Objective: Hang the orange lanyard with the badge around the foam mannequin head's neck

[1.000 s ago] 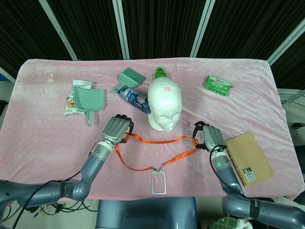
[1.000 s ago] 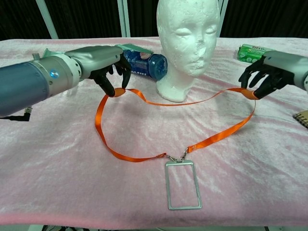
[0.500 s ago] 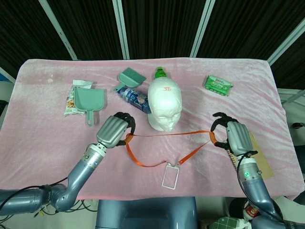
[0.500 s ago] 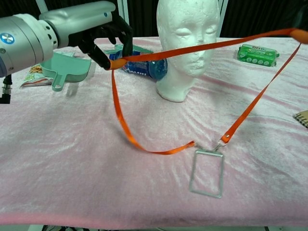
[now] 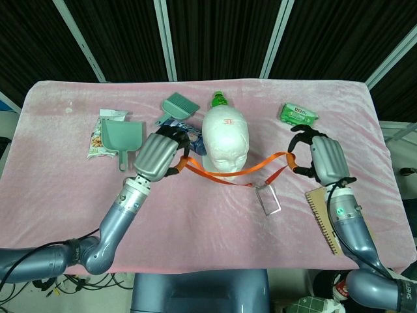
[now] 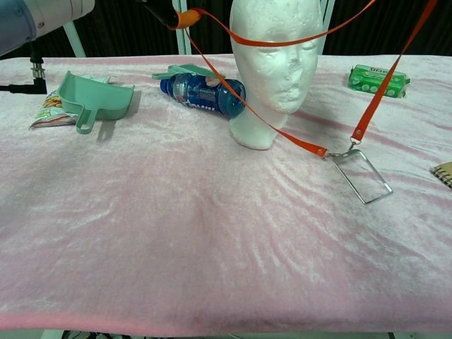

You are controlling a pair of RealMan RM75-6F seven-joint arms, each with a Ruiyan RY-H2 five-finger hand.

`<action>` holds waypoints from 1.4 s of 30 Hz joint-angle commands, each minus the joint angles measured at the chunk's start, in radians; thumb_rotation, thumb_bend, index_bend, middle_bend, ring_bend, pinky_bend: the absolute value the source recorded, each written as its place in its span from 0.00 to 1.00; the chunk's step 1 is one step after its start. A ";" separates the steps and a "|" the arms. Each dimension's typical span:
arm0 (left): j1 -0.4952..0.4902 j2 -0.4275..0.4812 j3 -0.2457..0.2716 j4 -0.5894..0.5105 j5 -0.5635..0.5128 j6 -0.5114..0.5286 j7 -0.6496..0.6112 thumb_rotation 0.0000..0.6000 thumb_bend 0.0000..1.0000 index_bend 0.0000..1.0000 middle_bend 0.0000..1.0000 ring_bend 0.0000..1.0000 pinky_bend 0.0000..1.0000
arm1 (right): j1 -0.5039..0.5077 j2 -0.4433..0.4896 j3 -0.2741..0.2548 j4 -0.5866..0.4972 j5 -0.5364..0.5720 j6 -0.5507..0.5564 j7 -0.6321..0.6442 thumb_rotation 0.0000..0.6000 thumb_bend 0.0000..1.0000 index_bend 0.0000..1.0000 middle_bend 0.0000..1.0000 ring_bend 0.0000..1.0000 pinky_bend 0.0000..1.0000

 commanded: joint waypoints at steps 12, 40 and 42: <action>-0.060 -0.046 -0.112 0.176 -0.107 -0.004 -0.078 1.00 0.45 0.64 0.40 0.25 0.26 | 0.220 -0.079 0.071 0.247 0.214 -0.185 0.007 1.00 0.51 0.81 0.26 0.31 0.29; -0.175 -0.226 -0.168 0.687 -0.189 -0.081 -0.248 1.00 0.44 0.61 0.41 0.25 0.26 | 0.437 -0.300 0.052 0.759 0.312 -0.358 0.026 1.00 0.52 0.82 0.27 0.32 0.29; -0.187 -0.250 -0.158 0.738 -0.176 -0.089 -0.261 1.00 0.44 0.60 0.41 0.25 0.26 | 0.455 -0.328 0.041 0.809 0.325 -0.376 0.016 1.00 0.52 0.82 0.27 0.32 0.29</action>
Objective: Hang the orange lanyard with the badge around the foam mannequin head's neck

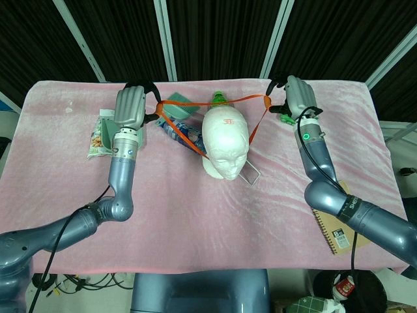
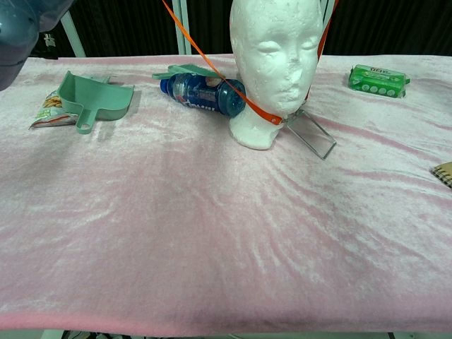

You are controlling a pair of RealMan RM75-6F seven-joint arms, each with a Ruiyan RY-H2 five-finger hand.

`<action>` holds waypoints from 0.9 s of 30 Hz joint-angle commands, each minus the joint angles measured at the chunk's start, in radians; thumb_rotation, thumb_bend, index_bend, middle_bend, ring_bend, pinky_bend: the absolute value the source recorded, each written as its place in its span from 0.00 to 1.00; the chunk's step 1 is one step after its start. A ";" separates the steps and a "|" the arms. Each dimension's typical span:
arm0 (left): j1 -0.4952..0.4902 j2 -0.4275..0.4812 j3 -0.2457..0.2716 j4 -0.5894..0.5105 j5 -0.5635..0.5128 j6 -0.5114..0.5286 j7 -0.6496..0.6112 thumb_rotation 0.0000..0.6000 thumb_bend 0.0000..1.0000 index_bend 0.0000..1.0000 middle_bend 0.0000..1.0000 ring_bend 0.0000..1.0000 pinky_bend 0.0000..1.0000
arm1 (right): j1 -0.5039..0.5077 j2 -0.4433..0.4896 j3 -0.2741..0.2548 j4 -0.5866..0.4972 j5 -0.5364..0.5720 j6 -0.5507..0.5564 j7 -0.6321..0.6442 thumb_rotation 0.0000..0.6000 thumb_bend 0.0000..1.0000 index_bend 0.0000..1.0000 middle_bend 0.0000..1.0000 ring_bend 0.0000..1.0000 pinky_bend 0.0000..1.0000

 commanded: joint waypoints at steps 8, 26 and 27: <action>-0.061 -0.170 0.073 0.305 0.066 -0.061 -0.069 1.00 0.39 0.55 0.40 0.23 0.26 | 0.084 -0.152 -0.073 0.252 0.057 -0.105 -0.050 1.00 0.52 0.82 0.27 0.32 0.29; -0.097 -0.266 0.027 0.446 0.039 -0.117 -0.102 1.00 0.00 0.15 0.07 0.00 0.00 | 0.079 -0.156 -0.081 0.299 0.004 -0.204 -0.006 1.00 0.01 0.07 0.09 0.22 0.18; -0.094 -0.254 0.022 0.430 0.040 -0.106 -0.100 1.00 0.00 0.15 0.07 0.00 0.00 | 0.071 -0.144 -0.074 0.285 -0.001 -0.205 0.007 1.00 0.00 0.06 0.09 0.21 0.17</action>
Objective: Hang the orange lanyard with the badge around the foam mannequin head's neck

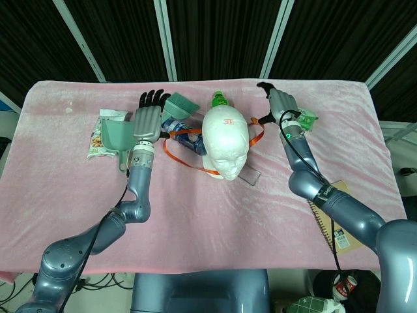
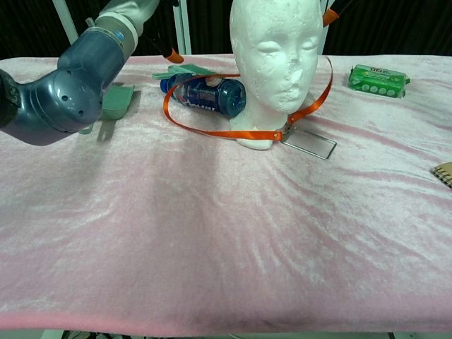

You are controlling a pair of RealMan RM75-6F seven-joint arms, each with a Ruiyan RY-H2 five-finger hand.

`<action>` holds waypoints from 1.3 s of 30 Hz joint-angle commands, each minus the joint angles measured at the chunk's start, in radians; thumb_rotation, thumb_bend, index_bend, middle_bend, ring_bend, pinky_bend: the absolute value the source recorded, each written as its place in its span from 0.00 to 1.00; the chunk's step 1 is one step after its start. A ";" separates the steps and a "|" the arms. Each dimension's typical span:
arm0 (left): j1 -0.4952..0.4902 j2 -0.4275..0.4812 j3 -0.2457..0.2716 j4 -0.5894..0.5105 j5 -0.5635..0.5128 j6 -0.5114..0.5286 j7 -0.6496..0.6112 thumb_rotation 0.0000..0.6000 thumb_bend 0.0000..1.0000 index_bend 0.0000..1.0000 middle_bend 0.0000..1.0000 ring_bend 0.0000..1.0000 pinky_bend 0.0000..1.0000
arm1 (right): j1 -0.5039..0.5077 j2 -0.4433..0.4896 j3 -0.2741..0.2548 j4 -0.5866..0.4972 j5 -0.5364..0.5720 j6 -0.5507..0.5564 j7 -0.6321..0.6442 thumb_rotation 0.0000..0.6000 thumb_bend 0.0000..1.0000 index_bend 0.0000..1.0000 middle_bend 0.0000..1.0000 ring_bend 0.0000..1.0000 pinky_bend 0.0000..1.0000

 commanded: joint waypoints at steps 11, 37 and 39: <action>0.186 0.278 0.008 -0.473 0.053 0.188 0.051 1.00 0.00 0.19 0.09 0.00 0.00 | -0.201 0.227 0.011 -0.247 -0.131 0.097 0.120 1.00 0.19 0.06 0.12 0.23 0.17; 0.921 0.917 0.522 -1.336 0.403 0.664 0.065 1.00 0.09 0.21 0.14 0.00 0.03 | -0.605 0.419 -0.335 -0.814 -0.365 0.593 -0.155 1.00 0.54 0.24 0.87 0.89 0.86; 0.960 0.923 0.552 -1.322 0.440 0.689 0.022 1.00 0.09 0.21 0.14 0.00 0.02 | -0.621 0.391 -0.362 -0.843 -0.423 0.605 -0.161 1.00 0.55 0.25 0.87 0.90 0.86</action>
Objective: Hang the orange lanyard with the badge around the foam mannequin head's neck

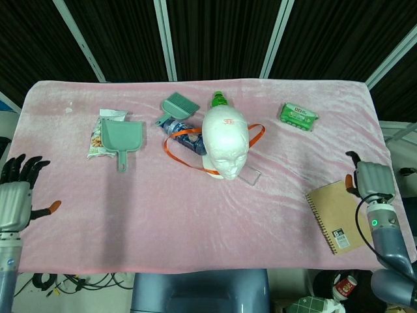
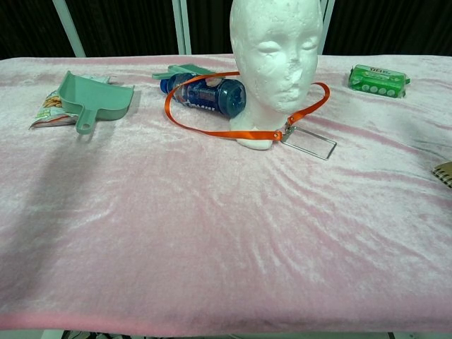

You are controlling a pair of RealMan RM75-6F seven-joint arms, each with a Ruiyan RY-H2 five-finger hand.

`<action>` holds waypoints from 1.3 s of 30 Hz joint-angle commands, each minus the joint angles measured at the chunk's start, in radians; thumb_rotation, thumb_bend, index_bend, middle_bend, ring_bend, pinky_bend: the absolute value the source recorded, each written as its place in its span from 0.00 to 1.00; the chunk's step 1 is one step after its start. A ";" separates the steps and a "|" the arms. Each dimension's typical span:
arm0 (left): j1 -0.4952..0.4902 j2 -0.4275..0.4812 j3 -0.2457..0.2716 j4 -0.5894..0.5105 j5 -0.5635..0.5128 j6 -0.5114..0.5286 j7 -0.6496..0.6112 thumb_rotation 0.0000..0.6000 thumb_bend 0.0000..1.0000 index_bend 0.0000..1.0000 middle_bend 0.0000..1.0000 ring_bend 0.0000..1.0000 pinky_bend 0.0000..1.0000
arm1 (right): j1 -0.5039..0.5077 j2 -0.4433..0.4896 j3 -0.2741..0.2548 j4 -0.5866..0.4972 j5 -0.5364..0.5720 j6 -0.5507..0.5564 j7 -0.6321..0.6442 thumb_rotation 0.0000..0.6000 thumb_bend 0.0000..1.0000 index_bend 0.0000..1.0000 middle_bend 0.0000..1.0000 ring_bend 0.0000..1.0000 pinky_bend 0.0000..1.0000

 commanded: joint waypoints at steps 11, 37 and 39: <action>0.163 0.002 0.074 0.089 0.075 0.079 -0.205 1.00 0.09 0.21 0.14 0.00 0.01 | 0.012 -0.209 -0.034 -0.036 -0.053 -0.009 -0.119 1.00 0.58 0.24 0.98 0.98 0.93; 0.197 -0.018 0.002 0.117 0.063 0.047 -0.203 1.00 0.09 0.21 0.14 0.00 0.01 | 0.179 -0.513 0.084 0.143 0.154 -0.079 -0.254 1.00 0.64 0.24 0.98 0.98 0.93; 0.201 -0.019 -0.002 0.118 0.065 0.049 -0.200 1.00 0.09 0.21 0.14 0.00 0.01 | 0.186 -0.521 0.085 0.157 0.169 -0.085 -0.261 1.00 0.64 0.25 0.98 0.98 0.93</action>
